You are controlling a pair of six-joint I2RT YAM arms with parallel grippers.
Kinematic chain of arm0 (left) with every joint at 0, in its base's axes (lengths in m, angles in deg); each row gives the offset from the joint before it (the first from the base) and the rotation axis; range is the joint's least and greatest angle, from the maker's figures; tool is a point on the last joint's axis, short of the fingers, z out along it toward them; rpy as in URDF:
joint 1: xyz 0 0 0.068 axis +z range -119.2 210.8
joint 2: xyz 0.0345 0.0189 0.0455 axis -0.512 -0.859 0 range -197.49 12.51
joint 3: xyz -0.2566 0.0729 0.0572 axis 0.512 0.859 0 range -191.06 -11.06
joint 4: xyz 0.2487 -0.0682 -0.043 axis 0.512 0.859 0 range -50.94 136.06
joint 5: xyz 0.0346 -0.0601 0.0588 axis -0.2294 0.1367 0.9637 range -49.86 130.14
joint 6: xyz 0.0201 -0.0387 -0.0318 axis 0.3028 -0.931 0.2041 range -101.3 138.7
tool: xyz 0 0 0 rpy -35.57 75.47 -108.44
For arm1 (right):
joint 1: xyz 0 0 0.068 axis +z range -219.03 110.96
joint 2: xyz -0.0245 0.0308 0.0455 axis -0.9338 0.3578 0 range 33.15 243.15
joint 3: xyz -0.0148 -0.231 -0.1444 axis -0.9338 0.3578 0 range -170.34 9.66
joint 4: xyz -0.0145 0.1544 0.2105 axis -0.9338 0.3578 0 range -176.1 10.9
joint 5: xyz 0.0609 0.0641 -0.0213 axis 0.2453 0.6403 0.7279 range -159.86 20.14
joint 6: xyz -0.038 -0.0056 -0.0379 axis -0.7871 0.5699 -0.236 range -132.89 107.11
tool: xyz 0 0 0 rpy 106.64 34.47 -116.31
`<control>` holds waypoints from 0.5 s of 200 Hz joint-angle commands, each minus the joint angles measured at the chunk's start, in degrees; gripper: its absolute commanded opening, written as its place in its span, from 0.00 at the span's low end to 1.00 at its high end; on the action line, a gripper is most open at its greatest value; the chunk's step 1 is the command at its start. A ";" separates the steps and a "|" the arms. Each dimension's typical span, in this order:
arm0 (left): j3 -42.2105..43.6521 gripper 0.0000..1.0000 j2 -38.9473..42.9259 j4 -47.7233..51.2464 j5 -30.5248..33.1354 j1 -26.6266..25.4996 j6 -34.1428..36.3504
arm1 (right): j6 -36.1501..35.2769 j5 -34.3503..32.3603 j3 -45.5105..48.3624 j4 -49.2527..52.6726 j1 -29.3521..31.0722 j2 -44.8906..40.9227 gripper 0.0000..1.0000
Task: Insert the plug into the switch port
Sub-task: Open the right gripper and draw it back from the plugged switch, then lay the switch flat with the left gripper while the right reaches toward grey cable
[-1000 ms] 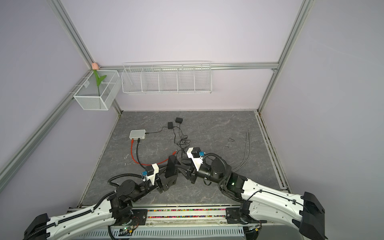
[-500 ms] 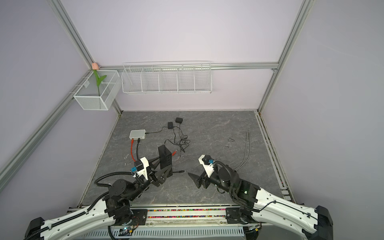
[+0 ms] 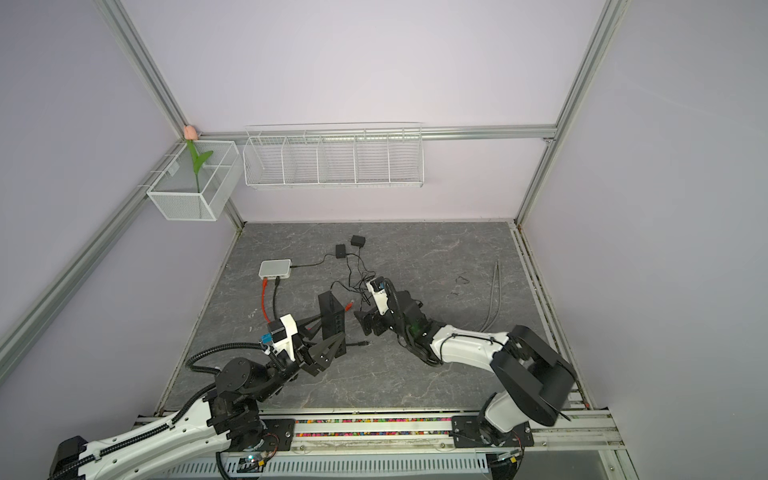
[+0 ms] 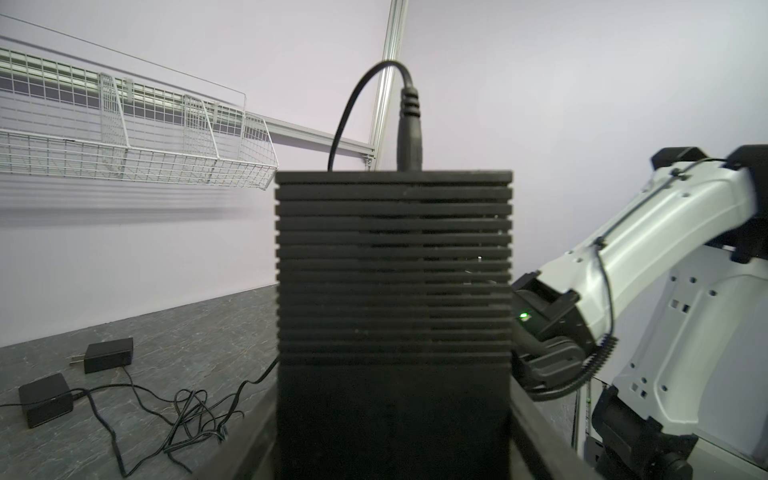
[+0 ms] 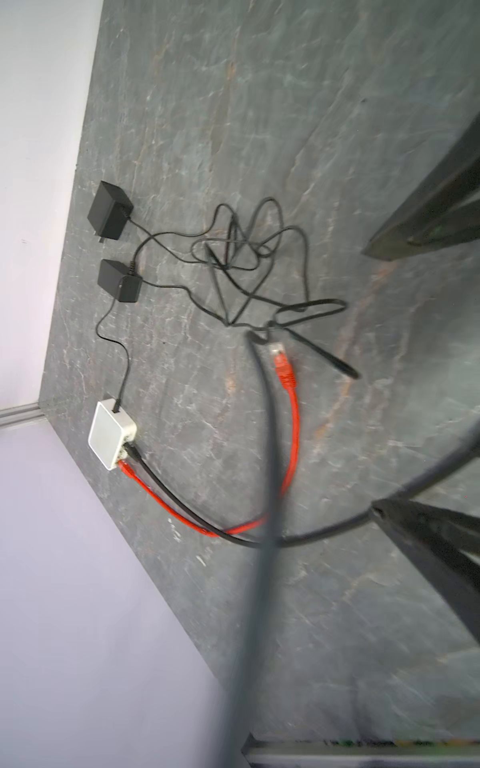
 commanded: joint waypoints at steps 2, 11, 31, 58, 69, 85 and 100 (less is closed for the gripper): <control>-1.27 0.00 3.17 -0.12 -1.30 0.14 -1.09 | 3.91 0.23 -4.13 -9.33 -2.89 8.53 0.92; -0.92 0.00 4.29 0.33 -1.25 0.14 -1.35 | 4.63 1.52 -6.03 -11.33 -4.43 12.42 0.88; -0.40 0.00 6.58 1.84 -0.83 0.14 -1.78 | 5.95 0.69 -11.83 -11.62 -7.33 18.93 0.68; 0.03 0.00 8.01 5.08 -0.35 0.14 -3.22 | 4.45 -3.84 -21.67 -1.17 -10.69 22.47 0.33; 0.21 0.00 7.68 6.53 -0.01 0.14 -3.87 | 2.98 -4.68 -25.59 2.99 -11.69 22.92 0.28; 0.60 0.00 6.29 7.85 0.68 0.14 -4.63 | 0.51 -5.15 -30.68 8.20 -12.90 22.96 0.27; 0.60 0.00 4.33 7.62 2.15 0.14 -5.21 | -1.46 -6.87 -34.98 13.82 -14.09 22.75 0.27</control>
